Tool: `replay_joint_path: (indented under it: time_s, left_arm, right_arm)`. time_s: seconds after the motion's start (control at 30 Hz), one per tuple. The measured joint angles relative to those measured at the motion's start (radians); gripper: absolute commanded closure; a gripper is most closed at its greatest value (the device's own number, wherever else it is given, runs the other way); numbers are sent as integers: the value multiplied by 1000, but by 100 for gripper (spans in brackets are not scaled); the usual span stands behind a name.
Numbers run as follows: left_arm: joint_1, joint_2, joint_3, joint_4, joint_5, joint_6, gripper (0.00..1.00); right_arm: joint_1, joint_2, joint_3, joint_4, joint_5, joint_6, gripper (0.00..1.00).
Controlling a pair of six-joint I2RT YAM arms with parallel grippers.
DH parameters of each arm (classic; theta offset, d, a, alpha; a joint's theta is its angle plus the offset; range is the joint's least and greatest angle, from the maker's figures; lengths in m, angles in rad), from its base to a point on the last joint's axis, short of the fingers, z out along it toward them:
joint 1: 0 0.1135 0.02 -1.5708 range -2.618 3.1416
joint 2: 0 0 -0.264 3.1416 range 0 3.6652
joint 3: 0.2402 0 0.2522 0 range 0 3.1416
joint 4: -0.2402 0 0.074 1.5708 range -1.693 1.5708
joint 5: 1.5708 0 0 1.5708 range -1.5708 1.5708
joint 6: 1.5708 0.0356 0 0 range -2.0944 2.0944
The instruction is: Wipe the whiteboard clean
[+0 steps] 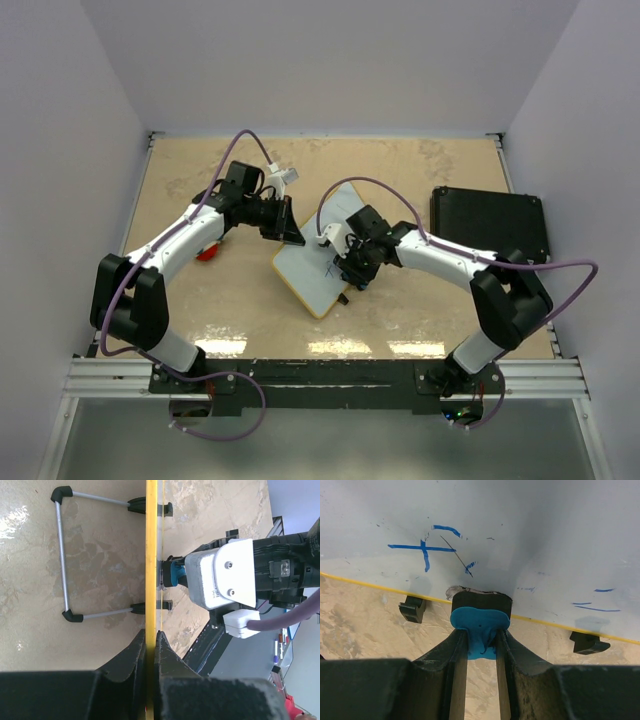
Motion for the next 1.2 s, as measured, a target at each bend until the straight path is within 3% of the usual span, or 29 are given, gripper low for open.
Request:
replay_joint_path:
  time_s: [0.53,1.2]
  left_arm:
    - [0,2,0,2,1,1,100]
    - [0,2,0,2,1,2,100]
  right_arm:
    - [111,1,131,-35,35,79,100]
    - [129,1,83,-19,61,121,100]
